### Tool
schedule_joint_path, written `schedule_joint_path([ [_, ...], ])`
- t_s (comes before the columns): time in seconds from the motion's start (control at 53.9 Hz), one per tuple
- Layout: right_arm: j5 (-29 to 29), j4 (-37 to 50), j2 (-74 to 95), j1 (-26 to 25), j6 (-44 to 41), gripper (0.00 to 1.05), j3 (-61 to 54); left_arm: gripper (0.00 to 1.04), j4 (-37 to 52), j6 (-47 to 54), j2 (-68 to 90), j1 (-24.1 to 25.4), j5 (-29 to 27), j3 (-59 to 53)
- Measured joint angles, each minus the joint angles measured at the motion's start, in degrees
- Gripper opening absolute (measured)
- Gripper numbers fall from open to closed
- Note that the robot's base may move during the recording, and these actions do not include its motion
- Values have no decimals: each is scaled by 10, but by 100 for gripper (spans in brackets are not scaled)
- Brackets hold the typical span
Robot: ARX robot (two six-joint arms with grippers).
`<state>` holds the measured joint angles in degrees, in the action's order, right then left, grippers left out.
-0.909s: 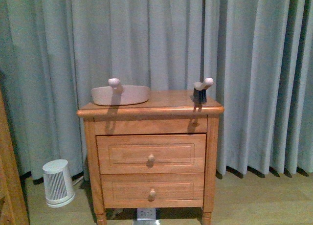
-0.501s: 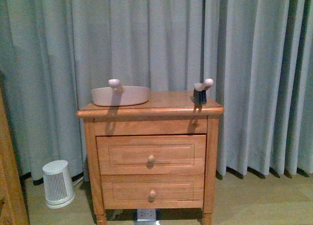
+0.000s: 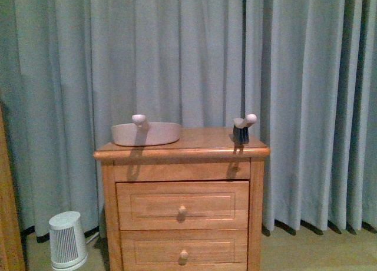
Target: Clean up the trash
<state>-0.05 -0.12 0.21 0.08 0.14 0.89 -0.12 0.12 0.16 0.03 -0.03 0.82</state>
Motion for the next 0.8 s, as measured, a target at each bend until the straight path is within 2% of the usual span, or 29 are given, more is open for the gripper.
schedule_joint_path([
  [0.798, 0, 0, 0, 0, 0, 97, 0, 97, 0, 0, 0, 0, 0, 0],
])
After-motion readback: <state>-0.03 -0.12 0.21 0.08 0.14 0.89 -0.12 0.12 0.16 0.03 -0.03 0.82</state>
